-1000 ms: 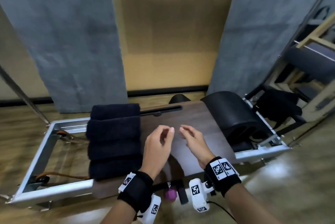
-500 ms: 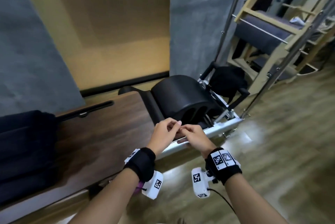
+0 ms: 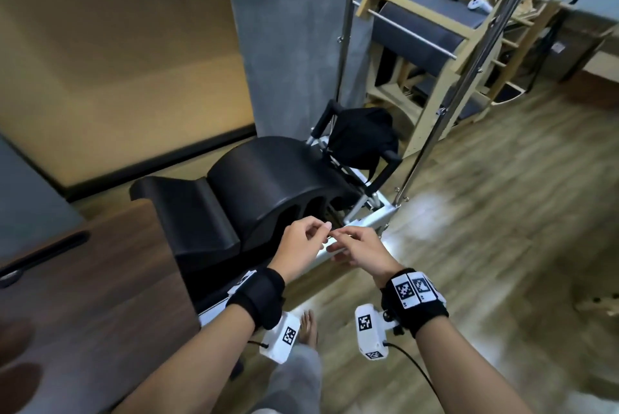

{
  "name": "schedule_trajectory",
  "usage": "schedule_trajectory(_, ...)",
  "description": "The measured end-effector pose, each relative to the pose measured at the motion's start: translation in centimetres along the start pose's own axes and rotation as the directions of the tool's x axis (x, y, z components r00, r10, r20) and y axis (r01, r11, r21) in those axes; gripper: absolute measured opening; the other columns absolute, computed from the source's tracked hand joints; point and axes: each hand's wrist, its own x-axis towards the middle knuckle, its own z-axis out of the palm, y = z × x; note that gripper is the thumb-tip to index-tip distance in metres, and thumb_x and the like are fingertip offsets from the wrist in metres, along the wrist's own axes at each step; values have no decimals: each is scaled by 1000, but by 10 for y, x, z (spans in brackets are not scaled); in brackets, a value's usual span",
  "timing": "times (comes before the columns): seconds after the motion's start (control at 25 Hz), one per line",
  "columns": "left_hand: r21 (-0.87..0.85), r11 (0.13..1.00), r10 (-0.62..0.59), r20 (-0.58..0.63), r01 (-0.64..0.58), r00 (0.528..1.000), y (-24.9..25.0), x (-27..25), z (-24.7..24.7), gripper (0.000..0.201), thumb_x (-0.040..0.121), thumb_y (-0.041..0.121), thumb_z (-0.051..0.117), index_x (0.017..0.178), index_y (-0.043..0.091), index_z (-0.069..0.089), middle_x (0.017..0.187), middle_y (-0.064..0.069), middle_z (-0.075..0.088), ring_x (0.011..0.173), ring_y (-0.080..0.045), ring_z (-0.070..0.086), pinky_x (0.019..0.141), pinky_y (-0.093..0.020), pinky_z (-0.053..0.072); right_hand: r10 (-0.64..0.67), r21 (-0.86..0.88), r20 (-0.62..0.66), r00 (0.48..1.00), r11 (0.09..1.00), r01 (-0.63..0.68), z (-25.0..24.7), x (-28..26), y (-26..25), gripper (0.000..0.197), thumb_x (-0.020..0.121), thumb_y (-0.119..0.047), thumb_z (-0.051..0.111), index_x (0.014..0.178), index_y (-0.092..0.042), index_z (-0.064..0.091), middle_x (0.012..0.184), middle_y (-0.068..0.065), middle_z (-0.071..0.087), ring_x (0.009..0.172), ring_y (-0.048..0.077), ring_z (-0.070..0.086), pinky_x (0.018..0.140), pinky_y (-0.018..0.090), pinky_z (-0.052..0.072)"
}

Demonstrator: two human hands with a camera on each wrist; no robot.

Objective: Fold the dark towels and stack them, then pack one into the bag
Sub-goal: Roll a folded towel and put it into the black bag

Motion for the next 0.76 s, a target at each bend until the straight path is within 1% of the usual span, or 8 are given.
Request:
schedule_trajectory(0.08,-25,1000,-8,6,8,1000,2,39,11,20,103,32,65,90,20,75,79,0,76,70,-5,70,67,-13,50,16,-12,-21,1000,1000,-17,-22,31,-10,21,106,-21,57,112,-7,71,110,26,74,83,29,70,61,21,51)
schedule_trajectory(0.16,-35,999,-9,9,9,1000,6,81,18,21,103,32,65,92,18,75,79,-3,77,68,-7,69,66,-14,52,52,-46,-38,998,998,-53,-43,64,-24,23,106,-24,57,116,-7,69,110,24,75,84,30,70,70,29,50)
schedule_trajectory(0.28,-48,998,-35,6,35,999,16,140,26,24,103,34,65,94,14,75,81,-4,77,74,-18,73,72,-24,57,89,-82,-65,994,992,-94,-72,111,-49,24,107,-23,56,119,-6,67,110,25,75,84,30,69,66,31,48)
schedule_trajectory(0.36,-59,997,-49,4,49,999,22,183,29,25,104,35,64,93,14,74,81,-4,77,77,-22,74,77,-30,58,105,-102,-87,991,988,-114,-91,148,-67,23,106,-22,57,118,-6,68,109,26,75,82,30,68,69,34,50)
schedule_trajectory(0.44,-76,995,-69,-12,68,998,24,224,32,25,104,35,64,93,14,74,80,-3,77,76,-19,73,76,-27,57,116,-112,-105,988,985,-128,-111,187,-80,21,105,-22,58,117,-7,68,106,25,75,80,29,69,73,39,51)
schedule_trajectory(0.48,-87,993,-79,-21,76,997,25,244,34,25,104,34,64,93,14,74,80,-3,77,75,-18,73,74,-24,57,118,-126,-115,986,983,-133,-122,207,-85,21,105,-23,59,116,-8,69,103,23,76,79,28,70,73,38,51)
schedule_trajectory(0.64,-103,988,-120,-43,115,992,23,301,39,24,104,31,64,93,13,74,81,-5,77,73,-17,73,67,-14,52,138,-186,-161,977,968,-167,-164,277,-97,20,105,-25,58,113,-10,68,89,11,76,72,23,71,59,27,49)
schedule_trajectory(0.76,-109,981,-167,-50,161,985,16,347,42,23,104,33,64,94,15,75,82,-4,77,75,-15,73,64,-10,50,137,-230,-197,971,956,-181,-197,340,-107,16,103,-21,58,107,-10,70,91,15,76,68,22,70,53,26,50)
